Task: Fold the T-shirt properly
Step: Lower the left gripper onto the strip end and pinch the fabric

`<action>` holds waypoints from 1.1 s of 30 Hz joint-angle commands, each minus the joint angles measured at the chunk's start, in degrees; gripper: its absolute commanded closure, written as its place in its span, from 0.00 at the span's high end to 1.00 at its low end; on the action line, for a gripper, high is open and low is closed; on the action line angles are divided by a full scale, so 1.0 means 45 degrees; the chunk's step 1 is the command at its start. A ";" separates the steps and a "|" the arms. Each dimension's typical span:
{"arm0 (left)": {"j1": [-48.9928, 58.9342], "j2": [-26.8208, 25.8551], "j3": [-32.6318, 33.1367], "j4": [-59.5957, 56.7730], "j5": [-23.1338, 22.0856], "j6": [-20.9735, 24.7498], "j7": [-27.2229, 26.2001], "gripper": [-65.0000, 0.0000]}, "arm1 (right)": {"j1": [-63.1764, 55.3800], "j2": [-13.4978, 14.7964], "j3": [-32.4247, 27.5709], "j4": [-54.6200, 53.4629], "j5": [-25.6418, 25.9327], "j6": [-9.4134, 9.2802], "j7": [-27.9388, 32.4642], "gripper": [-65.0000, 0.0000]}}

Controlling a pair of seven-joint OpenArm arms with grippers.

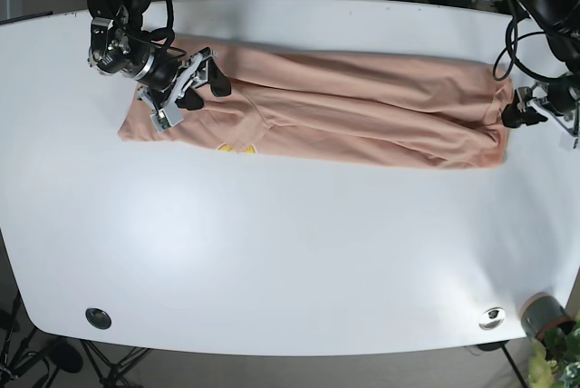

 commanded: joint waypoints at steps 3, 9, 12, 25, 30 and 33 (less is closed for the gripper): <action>-0.0064 -0.0349 -0.0065 -0.0322 -0.0062 -0.0017 -0.0701 0.74 | 0.0070 0.0113 0.0054 0.0132 0.0055 0.0028 0.0036 0.60; -0.0064 -0.0310 -0.0065 -0.0810 0.0016 -0.0017 -0.0936 0.74 | 0.0031 0.0113 0.0054 0.0132 0.0055 0.0028 0.0036 0.60; -0.0064 -0.0290 -0.0046 -0.0810 0.0016 -0.0017 -0.1034 0.74 | 0.0031 0.0113 0.0054 0.0132 0.0055 0.0028 0.0036 0.60; -0.0123 -0.0290 0.1068 -0.1572 -0.0101 -0.0017 -0.1874 0.74 | 0.0011 0.0113 0.0054 0.0132 0.0094 0.0028 0.0036 0.60; -0.0592 -0.0290 0.1068 -0.2315 -0.0101 -0.0017 -0.1874 0.74 | -0.0008 0.0113 0.0054 0.0132 0.0075 0.0028 0.0036 0.60; -0.0611 -0.0290 0.1068 -0.2588 -0.0101 -0.0017 -0.1893 0.74 | -0.0008 0.0113 0.0054 0.0132 0.0075 0.0028 0.0036 0.60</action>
